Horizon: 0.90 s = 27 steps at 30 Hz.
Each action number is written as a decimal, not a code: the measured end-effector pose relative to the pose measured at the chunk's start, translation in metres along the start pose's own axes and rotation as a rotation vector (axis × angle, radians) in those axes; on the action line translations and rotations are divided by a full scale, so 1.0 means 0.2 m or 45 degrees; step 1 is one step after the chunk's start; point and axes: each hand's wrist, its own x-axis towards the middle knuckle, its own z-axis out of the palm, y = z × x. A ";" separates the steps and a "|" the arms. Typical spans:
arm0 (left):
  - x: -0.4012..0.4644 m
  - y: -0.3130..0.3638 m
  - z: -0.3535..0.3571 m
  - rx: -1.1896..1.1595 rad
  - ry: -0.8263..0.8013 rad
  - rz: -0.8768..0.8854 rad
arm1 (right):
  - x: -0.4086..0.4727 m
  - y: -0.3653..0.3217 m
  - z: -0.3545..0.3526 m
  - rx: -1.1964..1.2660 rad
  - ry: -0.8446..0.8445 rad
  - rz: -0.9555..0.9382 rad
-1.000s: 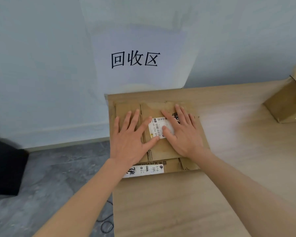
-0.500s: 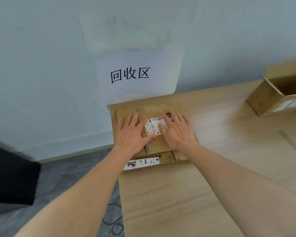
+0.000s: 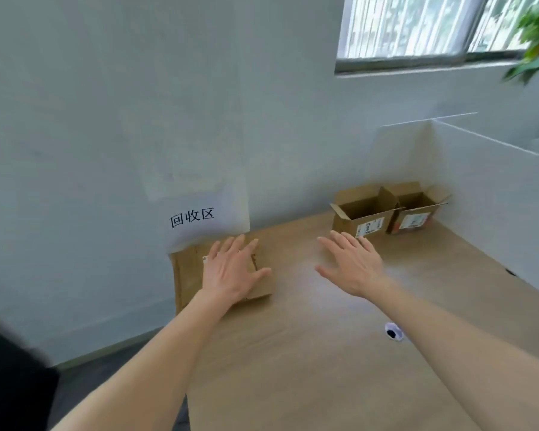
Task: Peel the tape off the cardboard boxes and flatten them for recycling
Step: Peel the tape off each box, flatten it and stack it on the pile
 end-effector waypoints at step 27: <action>-0.69 2.54 -0.75 -0.331 0.178 0.193 | -1.89 1.98 -1.20 0.011 0.247 0.311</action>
